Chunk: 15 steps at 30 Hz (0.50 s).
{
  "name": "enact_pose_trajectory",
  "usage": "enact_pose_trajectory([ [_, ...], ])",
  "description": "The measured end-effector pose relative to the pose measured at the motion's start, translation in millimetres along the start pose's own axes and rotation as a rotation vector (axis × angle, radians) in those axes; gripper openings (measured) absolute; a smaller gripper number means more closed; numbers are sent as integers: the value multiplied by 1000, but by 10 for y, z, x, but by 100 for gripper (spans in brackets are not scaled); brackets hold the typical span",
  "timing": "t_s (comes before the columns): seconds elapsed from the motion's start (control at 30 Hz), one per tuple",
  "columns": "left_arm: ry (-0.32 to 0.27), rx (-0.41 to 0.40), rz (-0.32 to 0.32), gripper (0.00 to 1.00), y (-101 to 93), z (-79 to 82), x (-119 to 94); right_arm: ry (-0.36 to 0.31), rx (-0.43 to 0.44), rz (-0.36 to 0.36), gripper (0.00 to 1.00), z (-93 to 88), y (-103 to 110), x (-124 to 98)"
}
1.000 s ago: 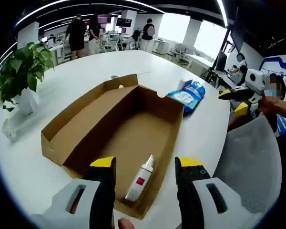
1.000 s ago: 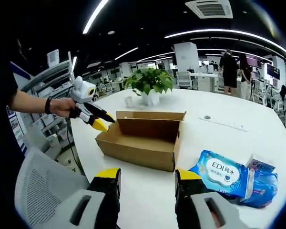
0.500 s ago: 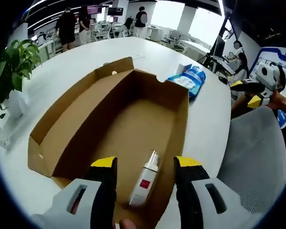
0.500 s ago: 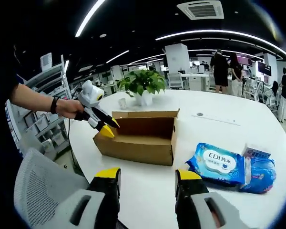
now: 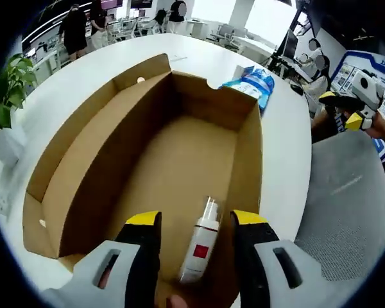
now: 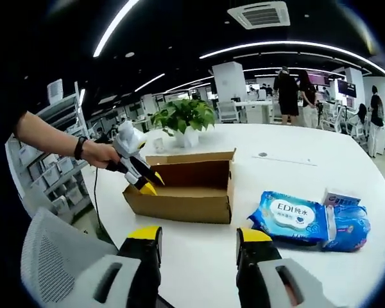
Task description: Operate the shoe box by opening the lid, removing the specified soft item, and placing it in the target area until the item is outside and the box remains undamaged.
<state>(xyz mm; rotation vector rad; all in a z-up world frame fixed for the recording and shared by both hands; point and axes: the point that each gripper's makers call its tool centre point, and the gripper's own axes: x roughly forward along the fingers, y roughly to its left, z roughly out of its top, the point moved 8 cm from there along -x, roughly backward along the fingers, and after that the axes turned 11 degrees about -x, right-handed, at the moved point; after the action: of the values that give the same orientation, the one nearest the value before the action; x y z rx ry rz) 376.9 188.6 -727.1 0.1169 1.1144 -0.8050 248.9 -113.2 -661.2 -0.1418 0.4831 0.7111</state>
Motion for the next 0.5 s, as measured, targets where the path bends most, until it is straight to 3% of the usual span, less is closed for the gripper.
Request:
enact_pose_trajectory([
  [0.5, 88, 35, -19, 37, 48, -95, 164, -18, 39, -15, 44, 17, -19, -6],
])
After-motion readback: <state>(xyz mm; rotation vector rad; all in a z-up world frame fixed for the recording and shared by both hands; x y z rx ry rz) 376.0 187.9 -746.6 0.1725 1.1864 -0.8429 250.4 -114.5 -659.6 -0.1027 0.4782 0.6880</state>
